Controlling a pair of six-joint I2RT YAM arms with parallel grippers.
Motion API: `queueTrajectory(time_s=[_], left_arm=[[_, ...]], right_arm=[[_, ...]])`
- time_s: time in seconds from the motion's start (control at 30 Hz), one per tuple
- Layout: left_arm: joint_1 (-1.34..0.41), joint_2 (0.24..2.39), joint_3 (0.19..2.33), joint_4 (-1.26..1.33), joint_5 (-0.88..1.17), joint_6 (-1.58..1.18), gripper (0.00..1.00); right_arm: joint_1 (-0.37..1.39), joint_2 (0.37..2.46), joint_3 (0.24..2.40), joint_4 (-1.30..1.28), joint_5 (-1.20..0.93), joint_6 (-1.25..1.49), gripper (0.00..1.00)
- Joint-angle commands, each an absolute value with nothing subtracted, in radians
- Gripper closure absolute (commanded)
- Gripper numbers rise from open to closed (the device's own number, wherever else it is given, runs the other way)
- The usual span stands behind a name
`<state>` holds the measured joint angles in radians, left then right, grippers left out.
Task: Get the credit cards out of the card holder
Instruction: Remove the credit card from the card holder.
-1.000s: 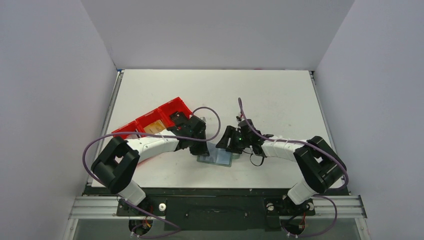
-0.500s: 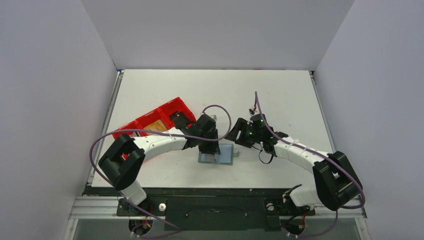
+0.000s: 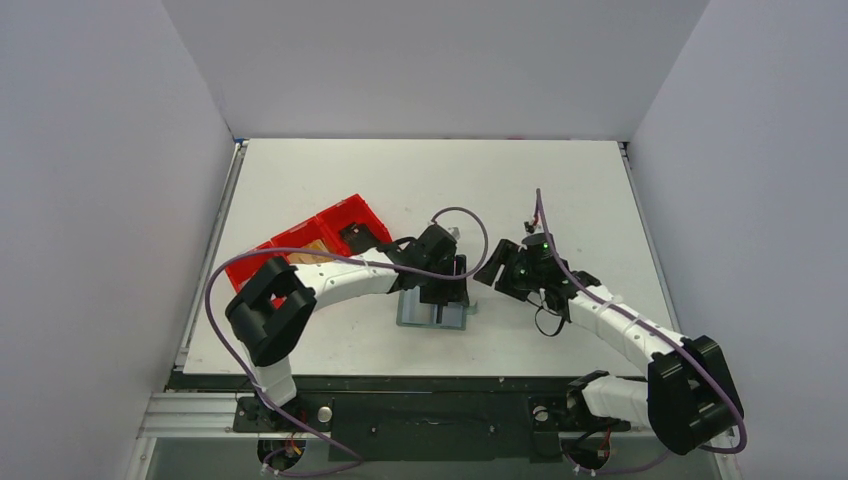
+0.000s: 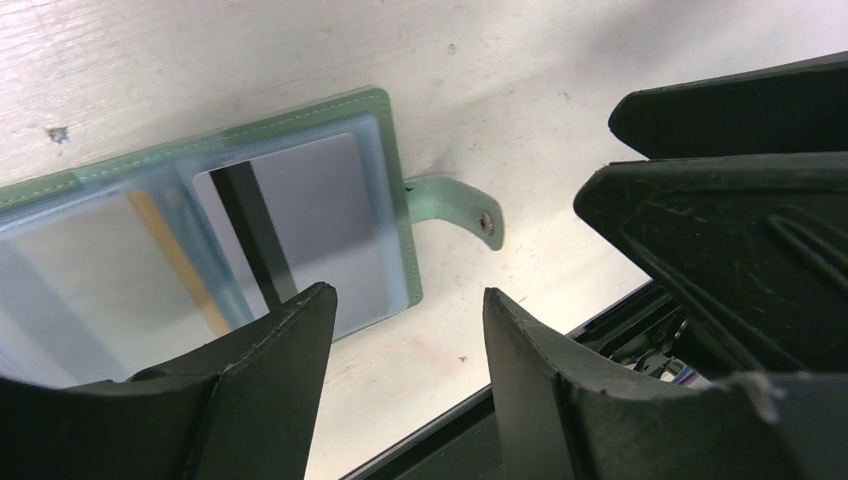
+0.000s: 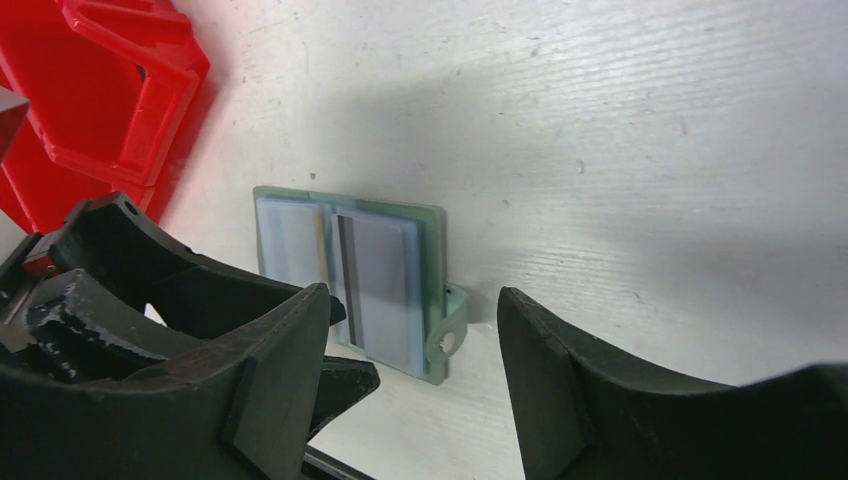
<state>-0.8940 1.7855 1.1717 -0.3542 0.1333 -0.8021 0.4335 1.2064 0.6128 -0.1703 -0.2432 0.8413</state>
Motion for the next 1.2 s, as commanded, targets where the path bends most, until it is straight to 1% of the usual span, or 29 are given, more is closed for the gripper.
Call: queueTrajectory(time_s=[0.0,0.17,0.43,0.57,0.6,0.7,0.93,1.17], left_arm=[[-0.901,1.797,1.226,-0.331,0.142,-0.789,0.46],[-0.878,1.735,1.2,-0.366,0.08,-0.799,0.46],[-0.779,1.626,1.065,-0.356,0.098,-0.806,0.46],[-0.75,1.607,1.023,-0.33,0.132,-0.811,0.47],[-0.745,1.605,1.019,-0.325,0.134,-0.813,0.48],[-0.742,1.605,1.009,-0.318,0.146,-0.812,0.5],[-0.739,1.608,0.998,-0.28,0.176,-0.812,0.55],[-0.741,1.631,1.002,-0.241,0.225,-0.805,0.58]], right_arm=[[0.419,1.155,0.607,-0.213,-0.203,0.815,0.42],[0.44,1.143,0.616,-0.231,-0.198,0.818,0.44],[0.633,1.176,0.686,-0.278,-0.053,0.854,0.51],[0.71,1.242,0.718,-0.275,-0.011,0.873,0.58],[0.719,1.255,0.729,-0.275,-0.007,0.874,0.62],[0.758,1.311,0.752,-0.268,-0.003,0.871,0.63],[0.77,1.427,0.773,-0.247,0.036,0.863,0.65],[0.768,1.483,0.772,-0.23,0.051,0.86,0.72]])
